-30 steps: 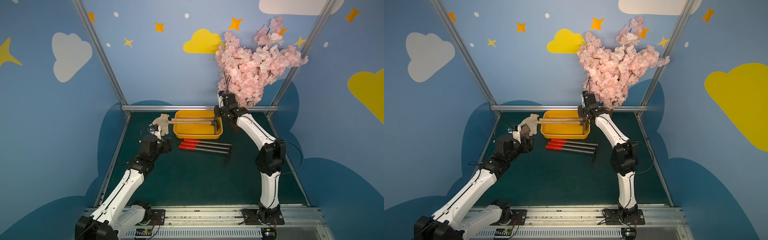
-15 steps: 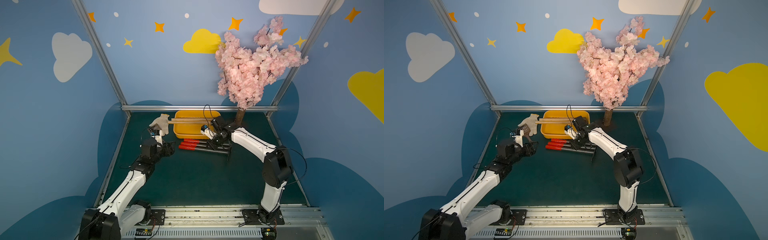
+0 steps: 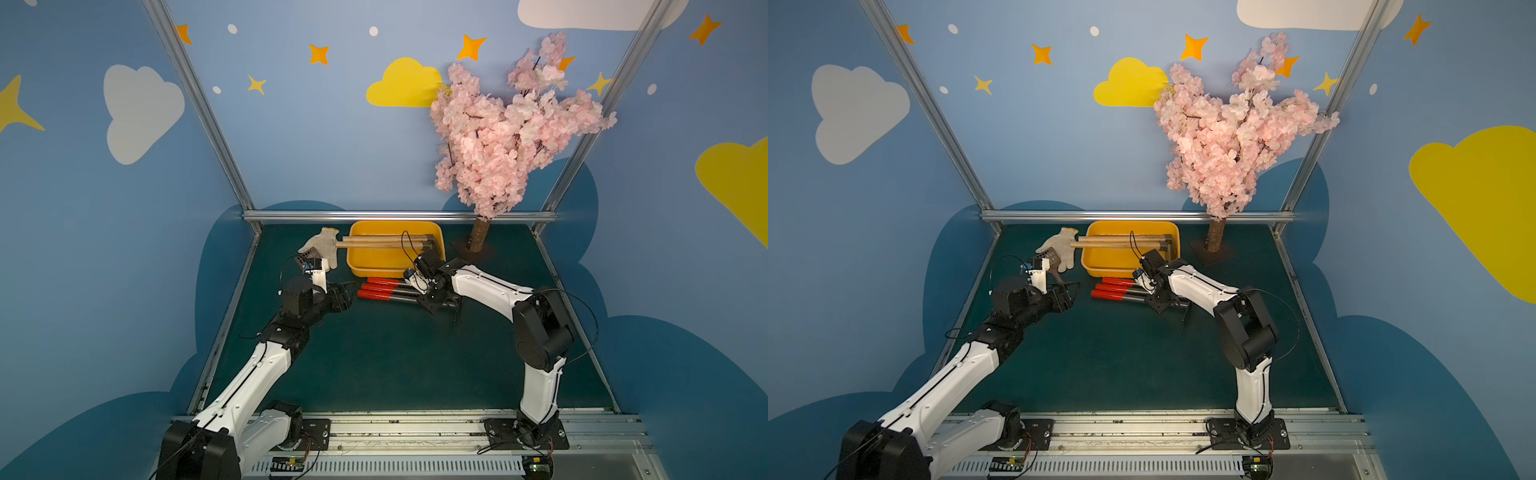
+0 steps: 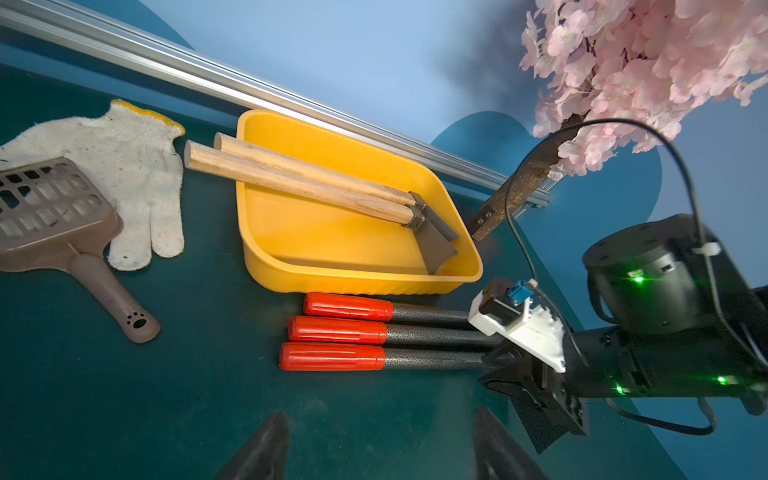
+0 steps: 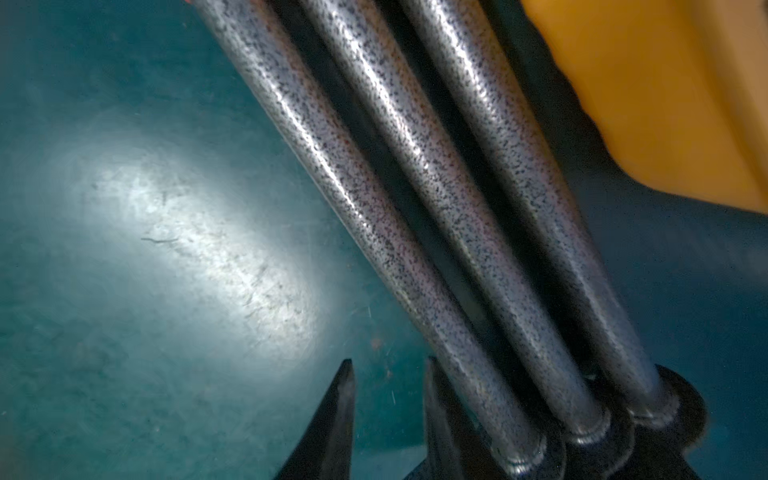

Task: Put the small hoe into the storage box
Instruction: Pick up the hoe from the center of the board.

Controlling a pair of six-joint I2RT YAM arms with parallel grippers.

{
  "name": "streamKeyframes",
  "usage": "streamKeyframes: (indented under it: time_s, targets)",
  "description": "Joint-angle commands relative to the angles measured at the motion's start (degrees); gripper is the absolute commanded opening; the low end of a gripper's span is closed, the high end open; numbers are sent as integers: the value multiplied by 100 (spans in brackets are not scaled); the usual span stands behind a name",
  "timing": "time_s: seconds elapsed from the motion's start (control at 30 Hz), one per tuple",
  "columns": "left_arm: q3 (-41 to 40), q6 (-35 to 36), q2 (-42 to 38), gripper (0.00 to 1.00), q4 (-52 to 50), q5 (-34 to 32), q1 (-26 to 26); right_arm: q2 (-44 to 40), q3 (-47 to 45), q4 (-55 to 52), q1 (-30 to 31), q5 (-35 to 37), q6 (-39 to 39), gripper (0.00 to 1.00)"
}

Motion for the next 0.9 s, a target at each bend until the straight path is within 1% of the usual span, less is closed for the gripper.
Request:
streamKeyframes:
  time_s: [0.0,0.13,0.37,0.57,0.63,0.87]
  targets:
    - [48,103,-62,70,-153,-4,22,127,-39,278,-26,91,-93,29]
    - [68,123,-32,70,-171,0,21,276,-22,406,-55,215,-147,28]
    - [79,171,-22,70,-215,-42,22,500,-3,439,-64,99,-173,29]
    - [129,206,33,70,-233,-32,27,714,152,188,-47,73,-178,29]
    - [138,207,49,70,-217,-26,18,787,210,71,-47,-26,-372,30]
    - [210,265,11,70,-312,-28,27,1116,546,-437,-21,-215,-501,33]
